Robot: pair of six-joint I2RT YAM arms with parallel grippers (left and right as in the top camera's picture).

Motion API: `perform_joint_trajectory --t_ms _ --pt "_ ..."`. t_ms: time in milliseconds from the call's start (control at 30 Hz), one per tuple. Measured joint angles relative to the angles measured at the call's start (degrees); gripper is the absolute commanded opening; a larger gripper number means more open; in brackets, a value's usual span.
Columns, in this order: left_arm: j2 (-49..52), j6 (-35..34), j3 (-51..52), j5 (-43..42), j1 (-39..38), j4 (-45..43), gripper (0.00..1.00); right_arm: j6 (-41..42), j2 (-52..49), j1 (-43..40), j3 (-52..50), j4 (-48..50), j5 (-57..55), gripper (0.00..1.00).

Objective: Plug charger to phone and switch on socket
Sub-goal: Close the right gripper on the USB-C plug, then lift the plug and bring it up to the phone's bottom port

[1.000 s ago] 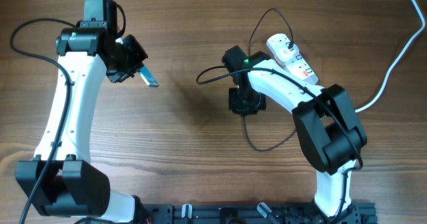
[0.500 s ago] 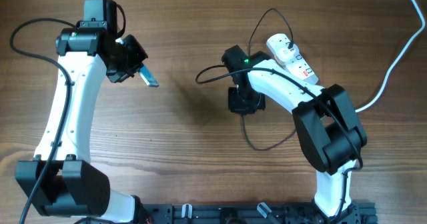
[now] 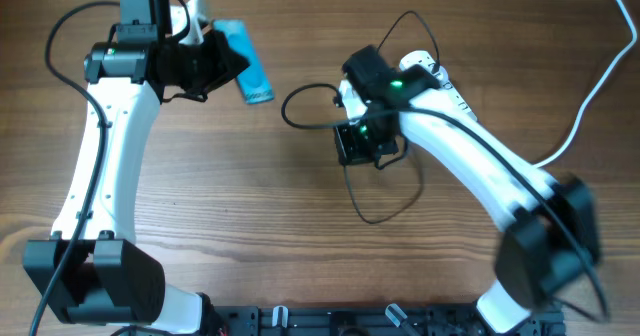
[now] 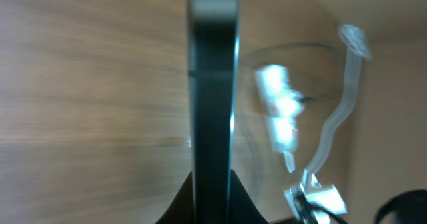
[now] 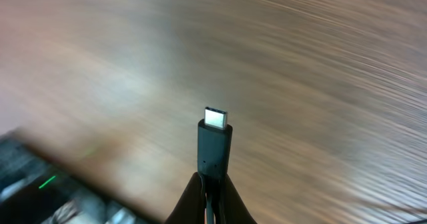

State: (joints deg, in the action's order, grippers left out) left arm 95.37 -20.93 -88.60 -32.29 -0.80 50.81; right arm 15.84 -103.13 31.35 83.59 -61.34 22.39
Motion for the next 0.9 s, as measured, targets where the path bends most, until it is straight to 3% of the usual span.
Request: perform_joint_trajectory --t_ms 167,400,633,900 --pt "0.0 2.6 0.0 -18.6 0.0 -7.1 0.04 -4.3 14.8 3.5 0.8 1.4 5.0 0.04" --pt "0.0 3.1 0.0 -35.7 0.0 -11.2 0.04 2.3 18.2 12.4 0.8 7.6 -5.1 0.04" --pt "0.0 9.0 0.0 -39.0 0.0 -6.6 0.04 5.1 18.2 12.4 0.8 11.4 -11.1 0.05" --pt "0.0 10.3 0.0 -39.0 0.0 -6.6 0.04 6.1 18.2 12.4 0.8 15.2 -9.9 0.04"
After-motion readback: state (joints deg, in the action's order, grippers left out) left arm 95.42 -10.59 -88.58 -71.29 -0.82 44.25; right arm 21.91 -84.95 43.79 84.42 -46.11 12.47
